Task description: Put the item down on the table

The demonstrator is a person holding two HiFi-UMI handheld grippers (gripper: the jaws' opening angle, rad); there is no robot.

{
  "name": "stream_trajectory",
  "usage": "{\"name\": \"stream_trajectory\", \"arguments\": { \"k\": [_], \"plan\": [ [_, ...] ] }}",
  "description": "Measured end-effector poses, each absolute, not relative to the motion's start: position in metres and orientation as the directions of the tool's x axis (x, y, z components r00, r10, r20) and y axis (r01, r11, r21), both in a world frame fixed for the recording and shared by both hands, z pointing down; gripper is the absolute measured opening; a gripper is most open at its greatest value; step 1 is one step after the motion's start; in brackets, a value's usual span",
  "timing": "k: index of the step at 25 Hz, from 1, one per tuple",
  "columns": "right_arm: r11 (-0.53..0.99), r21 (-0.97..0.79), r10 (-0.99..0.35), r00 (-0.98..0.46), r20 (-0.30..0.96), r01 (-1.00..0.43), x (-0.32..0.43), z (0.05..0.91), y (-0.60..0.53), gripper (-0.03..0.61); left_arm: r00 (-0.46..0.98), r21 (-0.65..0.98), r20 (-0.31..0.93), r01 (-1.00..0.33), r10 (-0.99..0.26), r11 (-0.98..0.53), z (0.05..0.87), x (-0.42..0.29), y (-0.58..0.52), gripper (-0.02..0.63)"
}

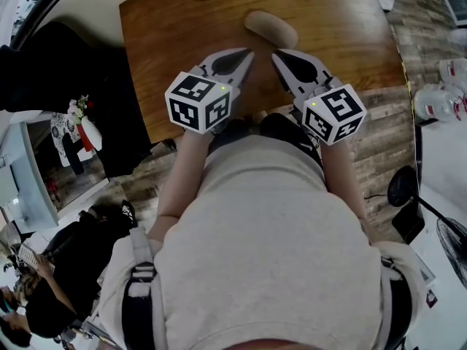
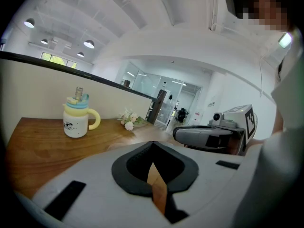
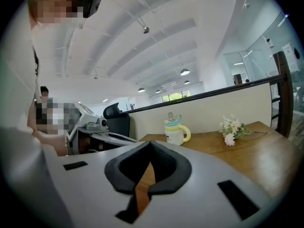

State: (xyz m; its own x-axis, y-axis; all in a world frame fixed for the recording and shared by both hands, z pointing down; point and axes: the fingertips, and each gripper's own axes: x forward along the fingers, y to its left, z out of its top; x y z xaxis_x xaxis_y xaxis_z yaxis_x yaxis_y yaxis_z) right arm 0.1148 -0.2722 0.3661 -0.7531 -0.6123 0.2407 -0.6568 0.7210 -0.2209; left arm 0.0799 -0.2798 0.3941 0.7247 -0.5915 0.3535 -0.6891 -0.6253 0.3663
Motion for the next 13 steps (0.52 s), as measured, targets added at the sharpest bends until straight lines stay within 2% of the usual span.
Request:
{"name": "stream_trajectory", "arguments": {
  "k": [13],
  "plan": [
    [0.723,-0.22,-0.602,-0.754,0.263,-0.654,0.114,0.3749,-0.2637,0.009,0.725,0.378,0.361,-0.689,-0.587,-0.618,0.4004,0.076,-0.2713,0.014]
  ]
}}
